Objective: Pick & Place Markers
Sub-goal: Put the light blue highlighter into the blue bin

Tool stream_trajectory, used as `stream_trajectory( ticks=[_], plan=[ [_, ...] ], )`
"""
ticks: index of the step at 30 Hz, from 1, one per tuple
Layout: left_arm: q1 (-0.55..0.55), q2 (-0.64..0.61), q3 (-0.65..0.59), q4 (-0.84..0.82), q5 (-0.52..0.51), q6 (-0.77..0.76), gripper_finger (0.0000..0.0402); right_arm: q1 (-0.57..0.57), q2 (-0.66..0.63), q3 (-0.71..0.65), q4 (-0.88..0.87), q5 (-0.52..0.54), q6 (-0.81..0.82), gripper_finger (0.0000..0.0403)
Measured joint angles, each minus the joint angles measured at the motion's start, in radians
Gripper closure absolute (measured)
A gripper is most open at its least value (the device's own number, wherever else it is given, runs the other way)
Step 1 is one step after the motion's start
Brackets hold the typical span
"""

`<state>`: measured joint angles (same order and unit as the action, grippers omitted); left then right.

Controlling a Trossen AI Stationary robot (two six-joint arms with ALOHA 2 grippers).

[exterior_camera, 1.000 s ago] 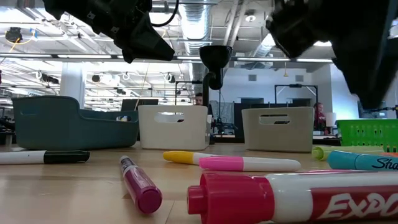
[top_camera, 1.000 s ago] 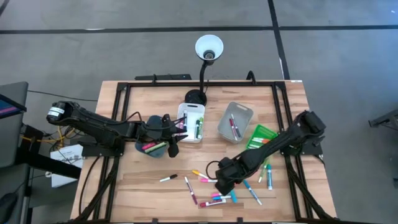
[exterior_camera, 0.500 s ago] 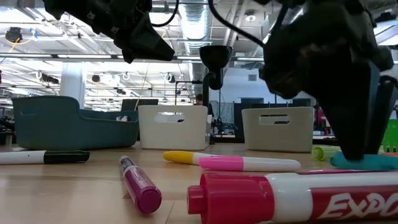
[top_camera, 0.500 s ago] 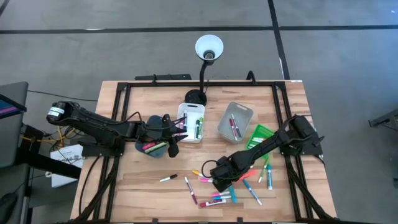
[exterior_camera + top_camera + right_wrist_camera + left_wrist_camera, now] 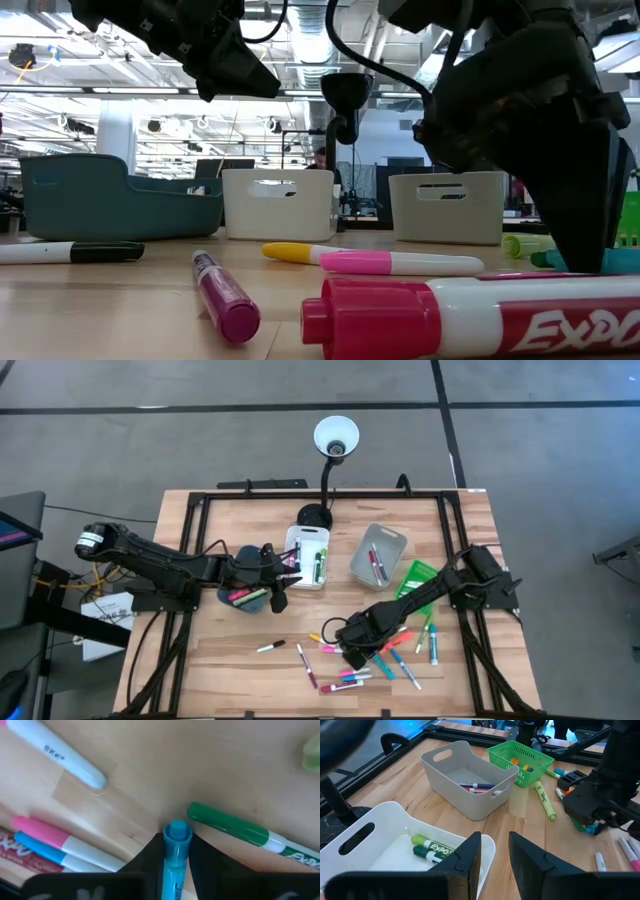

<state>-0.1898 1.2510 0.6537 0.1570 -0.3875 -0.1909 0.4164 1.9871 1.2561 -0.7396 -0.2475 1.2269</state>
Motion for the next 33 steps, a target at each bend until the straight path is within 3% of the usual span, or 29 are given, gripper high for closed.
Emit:
stream_trajectory(
  ticks=[6, 10, 14, 18, 21, 27, 33],
  plan=[
    [0.0, 0.0, 0.0, 0.0, 0.0, 0.0, 0.0306, -0.007, -0.106, -0.005, 0.084, 0.032, -0.083, 0.0353],
    [0.0, 0.0, 0.0, 0.0, 0.0, 0.0, 0.0306, -0.004, -0.22, -0.003, 0.155, 0.161, -0.177, 0.033],
    [0.0, 0.0, 0.0, 0.0, 0.034, 0.001, 0.0306, 0.025, -0.356, -0.001, 0.227, 0.462, -0.424, 0.0333],
    [0.0, 0.0, 0.0, 0.001, 0.232, 0.084, 0.0306, 0.07, -0.427, -0.001, 0.328, 0.858, -0.761, 0.0341],
    [-0.001, 0.0, 0.0, 0.02, 0.325, 0.143, 0.0306, 0.083, -0.437, -0.001, 0.432, 1.032, -0.947, 0.034],
    [-0.001, 0.006, 0.0, 0.1, 0.325, 0.208, 0.0293, 0.05, -0.363, -0.002, 0.554, 1.061, -1.052, 0.0335],
    [0.0, 0.092, 0.0, 0.251, 0.338, 0.262, 0.0241, -0.016, -0.301, -0.003, 0.74, 1.011, -1.123, 0.0334]
  ],
)
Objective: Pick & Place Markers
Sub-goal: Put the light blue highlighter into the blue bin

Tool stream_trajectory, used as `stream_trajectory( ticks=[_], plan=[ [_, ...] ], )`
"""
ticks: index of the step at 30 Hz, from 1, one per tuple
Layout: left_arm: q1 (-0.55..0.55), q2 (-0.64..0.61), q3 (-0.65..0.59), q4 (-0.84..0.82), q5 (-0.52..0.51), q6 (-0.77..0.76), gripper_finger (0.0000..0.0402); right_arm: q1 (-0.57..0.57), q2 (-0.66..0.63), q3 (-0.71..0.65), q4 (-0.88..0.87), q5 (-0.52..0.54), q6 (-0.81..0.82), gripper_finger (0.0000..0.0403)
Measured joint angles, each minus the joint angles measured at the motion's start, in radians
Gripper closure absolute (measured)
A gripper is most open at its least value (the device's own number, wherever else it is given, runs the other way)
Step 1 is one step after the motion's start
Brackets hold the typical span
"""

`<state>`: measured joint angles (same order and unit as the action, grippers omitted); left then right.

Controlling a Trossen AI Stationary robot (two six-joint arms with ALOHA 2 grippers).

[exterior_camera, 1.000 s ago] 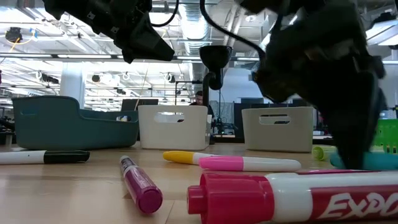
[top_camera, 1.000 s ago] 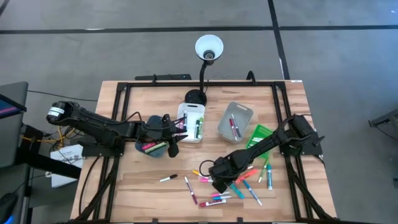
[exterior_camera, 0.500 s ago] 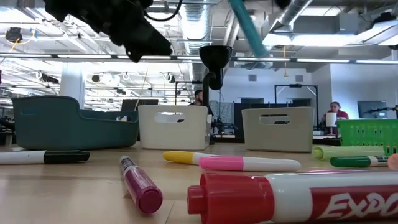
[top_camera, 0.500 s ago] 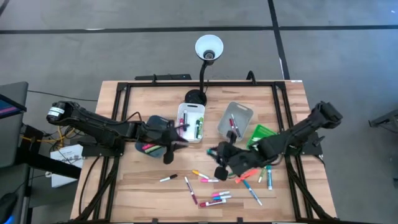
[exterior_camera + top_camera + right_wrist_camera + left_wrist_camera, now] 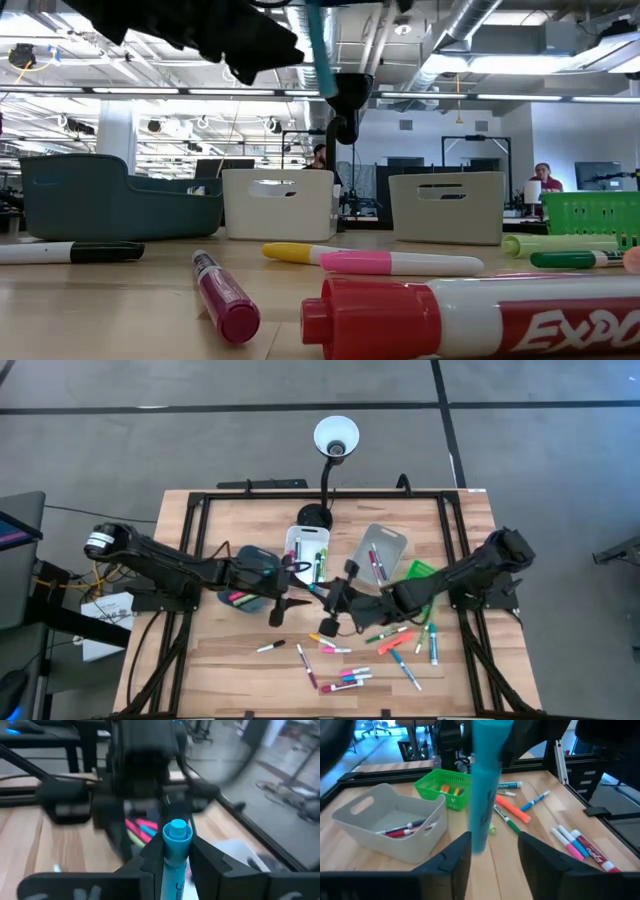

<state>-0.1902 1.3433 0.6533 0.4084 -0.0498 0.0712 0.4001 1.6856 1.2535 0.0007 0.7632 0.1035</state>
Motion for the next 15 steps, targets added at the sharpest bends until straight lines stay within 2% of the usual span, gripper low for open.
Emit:
stream_trajectory(
  ticks=[5, 11, 15],
  plan=[
    [0.001, 0.054, 0.0, 0.086, -0.061, 0.0, 0.0203, -0.049, 0.003, 0.002, 0.145, -0.2, -0.09, 0.0333],
    [-0.003, 0.053, 0.0, 0.108, -0.06, 0.001, 0.0191, -0.089, 0.004, 0.002, 0.165, -0.256, -0.153, 0.0333],
    [-0.005, 0.053, 0.0, 0.111, -0.054, 0.001, 0.0208, -0.115, 0.005, 0.002, 0.174, -0.301, -0.149, 0.0333]
  ],
)
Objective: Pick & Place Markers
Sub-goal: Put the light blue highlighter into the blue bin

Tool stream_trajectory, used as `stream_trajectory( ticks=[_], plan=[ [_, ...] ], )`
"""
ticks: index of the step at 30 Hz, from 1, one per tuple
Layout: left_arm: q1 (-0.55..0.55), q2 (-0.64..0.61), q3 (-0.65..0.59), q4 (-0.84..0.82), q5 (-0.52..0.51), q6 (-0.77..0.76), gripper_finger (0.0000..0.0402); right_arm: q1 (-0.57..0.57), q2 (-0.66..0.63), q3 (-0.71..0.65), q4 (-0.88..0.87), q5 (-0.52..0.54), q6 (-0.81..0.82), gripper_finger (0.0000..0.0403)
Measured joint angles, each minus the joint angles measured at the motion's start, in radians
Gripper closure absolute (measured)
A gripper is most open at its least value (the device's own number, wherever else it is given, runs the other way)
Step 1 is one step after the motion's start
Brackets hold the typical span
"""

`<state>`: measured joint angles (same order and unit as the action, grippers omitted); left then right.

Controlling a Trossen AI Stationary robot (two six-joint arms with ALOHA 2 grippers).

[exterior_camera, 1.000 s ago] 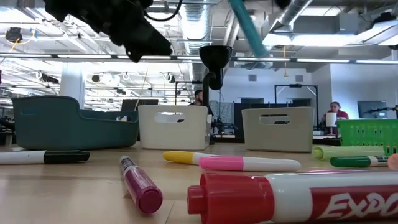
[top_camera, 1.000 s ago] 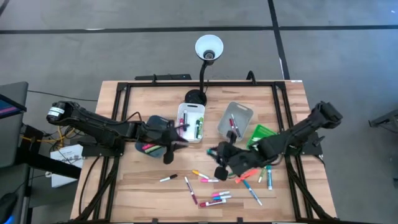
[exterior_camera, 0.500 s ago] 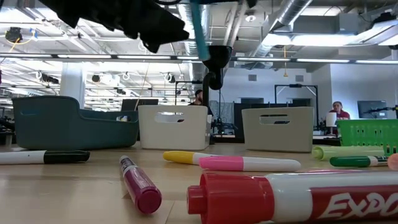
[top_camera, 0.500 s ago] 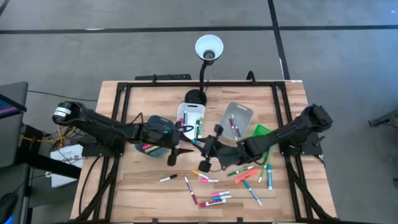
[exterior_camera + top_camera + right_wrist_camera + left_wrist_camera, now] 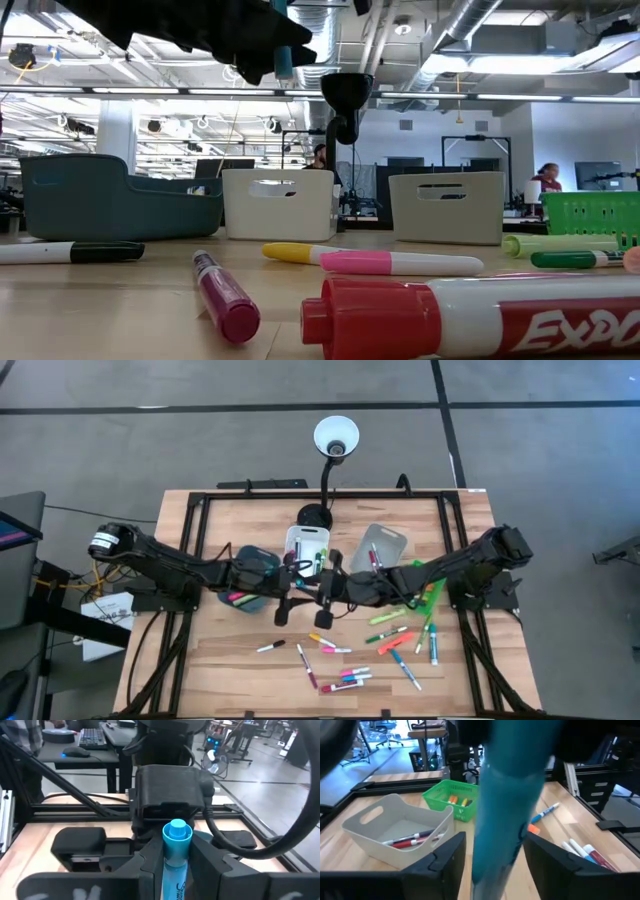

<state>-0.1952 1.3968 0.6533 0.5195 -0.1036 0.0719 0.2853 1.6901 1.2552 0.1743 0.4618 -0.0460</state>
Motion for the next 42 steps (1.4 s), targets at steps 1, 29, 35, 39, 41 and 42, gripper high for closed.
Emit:
stream_trajectory(
  ticks=[1, 29, 35, 39, 41, 42],
  plan=[
    [0.001, 0.0, 0.0, 0.0, -0.001, 0.0, 0.0217, -0.003, 0.0, 0.0, 0.0, 0.0, 0.0, 0.0333],
    [0.006, -0.164, 0.0, -0.437, -0.326, -0.245, 0.0349, 0.043, -0.267, 0.0, -0.498, -0.015, 0.191, 0.0214],
    [0.017, -0.379, 0.001, -0.78, -0.368, -0.418, 0.0344, 0.082, -0.28, 0.0, -0.655, -0.015, 0.364, 0.0207],
    [0.025, -0.457, 0.001, -0.921, -0.369, -0.496, 0.0347, 0.103, -0.238, 0.0, -0.661, -0.015, 0.368, 0.0212],
    [0.039, -0.471, 0.001, -0.973, -0.368, -0.541, 0.0346, 0.106, -0.211, 0.0, -0.663, -0.019, 0.369, 0.0216],
    [0.051, -0.472, 0.001, -1.008, -0.363, -0.565, 0.0344, 0.109, -0.198, 0.0, -0.659, -0.018, 0.373, 0.0217]
  ],
)
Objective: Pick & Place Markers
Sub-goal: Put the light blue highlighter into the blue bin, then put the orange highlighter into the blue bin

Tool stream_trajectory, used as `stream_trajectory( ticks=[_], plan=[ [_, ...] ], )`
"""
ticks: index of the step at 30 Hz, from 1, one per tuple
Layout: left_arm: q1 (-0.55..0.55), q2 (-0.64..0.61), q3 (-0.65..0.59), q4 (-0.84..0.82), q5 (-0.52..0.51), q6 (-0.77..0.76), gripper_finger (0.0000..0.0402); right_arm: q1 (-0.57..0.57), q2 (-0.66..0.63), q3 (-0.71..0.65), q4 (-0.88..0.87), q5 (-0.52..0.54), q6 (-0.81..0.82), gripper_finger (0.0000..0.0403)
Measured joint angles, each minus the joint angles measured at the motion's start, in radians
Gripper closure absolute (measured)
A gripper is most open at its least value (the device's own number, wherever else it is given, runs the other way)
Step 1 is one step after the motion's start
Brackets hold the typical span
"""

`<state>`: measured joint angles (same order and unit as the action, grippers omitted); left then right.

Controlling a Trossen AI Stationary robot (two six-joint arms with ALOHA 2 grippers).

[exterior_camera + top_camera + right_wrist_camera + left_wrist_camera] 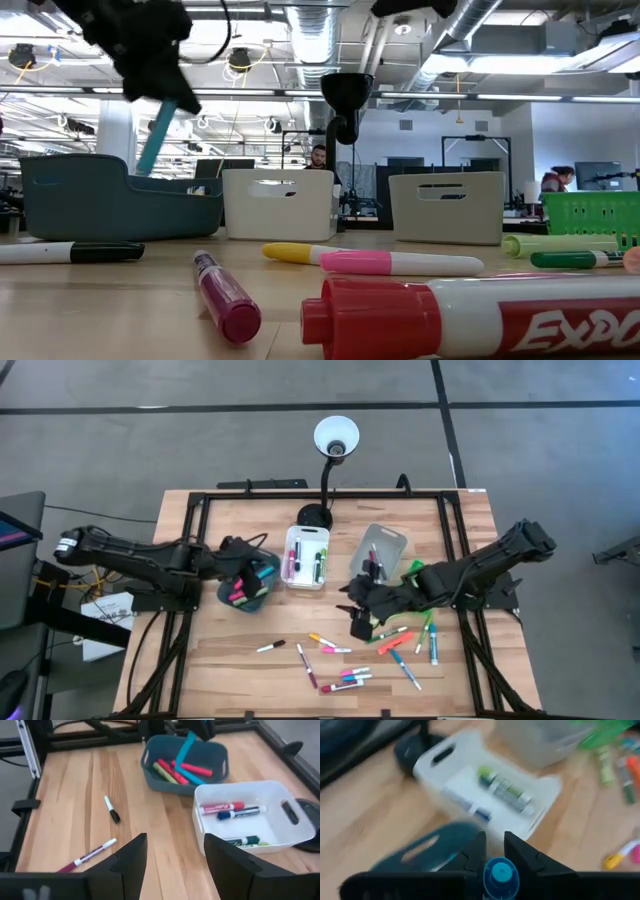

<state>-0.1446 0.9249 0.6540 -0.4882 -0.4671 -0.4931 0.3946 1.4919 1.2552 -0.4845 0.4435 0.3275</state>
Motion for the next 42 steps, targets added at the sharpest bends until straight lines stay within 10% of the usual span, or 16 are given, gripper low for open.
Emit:
stream_trajectory(
  ticks=[11, 24, 35, 42],
  plan=[
    [0.211, 0.178, -0.041, -0.088, 0.328, -0.15, 0.0337, 0.027, 0.103, -0.001, -0.018, -0.004, 0.064, 0.0235],
    [0.289, 0.347, -0.047, -0.053, 0.324, -0.039, 0.0292, 0.021, 0.091, 0.0, -0.01, -0.009, 0.058, 0.0249],
    [0.27, 0.165, -0.047, -0.024, 0.277, 0.013, 0.026, 0.001, 0.103, 0.0, -0.008, -0.012, 0.058, 0.026],
    [0.135, -0.019, -0.046, 0.136, 0.278, 0.141, 0.0281, -0.004, 0.148, 0.0, -0.042, -0.214, 0.066, 0.0262]
  ],
)
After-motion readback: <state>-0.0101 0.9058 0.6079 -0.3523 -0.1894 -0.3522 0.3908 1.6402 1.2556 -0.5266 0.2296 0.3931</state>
